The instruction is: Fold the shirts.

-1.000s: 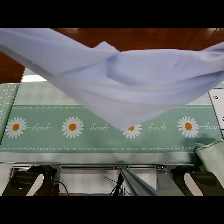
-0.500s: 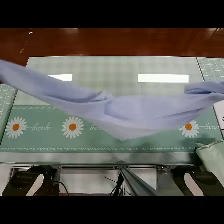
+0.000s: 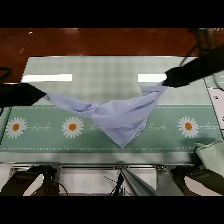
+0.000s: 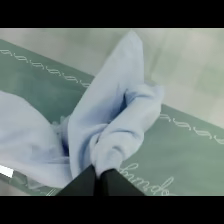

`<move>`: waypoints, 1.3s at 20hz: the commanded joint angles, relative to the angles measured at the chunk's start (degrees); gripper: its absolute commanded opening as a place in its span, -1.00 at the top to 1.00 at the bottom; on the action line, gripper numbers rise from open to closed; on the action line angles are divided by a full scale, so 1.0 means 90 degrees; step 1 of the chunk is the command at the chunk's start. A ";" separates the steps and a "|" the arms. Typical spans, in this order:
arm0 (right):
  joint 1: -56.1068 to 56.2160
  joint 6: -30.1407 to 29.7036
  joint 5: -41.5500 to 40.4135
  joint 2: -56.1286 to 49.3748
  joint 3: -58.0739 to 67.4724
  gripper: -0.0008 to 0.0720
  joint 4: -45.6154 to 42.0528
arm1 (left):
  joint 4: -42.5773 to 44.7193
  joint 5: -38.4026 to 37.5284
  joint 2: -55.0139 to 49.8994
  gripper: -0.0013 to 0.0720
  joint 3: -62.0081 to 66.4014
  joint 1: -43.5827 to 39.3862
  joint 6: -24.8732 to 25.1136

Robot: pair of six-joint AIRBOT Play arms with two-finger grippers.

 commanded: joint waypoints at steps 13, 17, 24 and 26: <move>0.0347 -0.0143 -0.2125 -0.2251 0.0012 0.37 -0.0685 | -0.0214 0.1158 -0.3602 0.92 -0.0165 -0.0010 0.0095; -0.0294 -0.0481 -0.1821 -0.1678 0.0010 -0.39 -0.1120 | -0.0211 0.1025 -0.3582 0.92 -0.0165 -0.0010 0.0211; -0.3050 -0.0816 -0.1496 -0.1047 -0.1547 -0.38 0.0539 | -0.0211 0.0920 -0.3582 0.92 -0.0165 -0.0010 0.0413; -0.3473 -0.1389 -0.1792 -0.1047 -0.2511 -0.38 0.1824 | -0.0211 0.0923 -0.3582 0.92 -0.0165 -0.0010 0.0413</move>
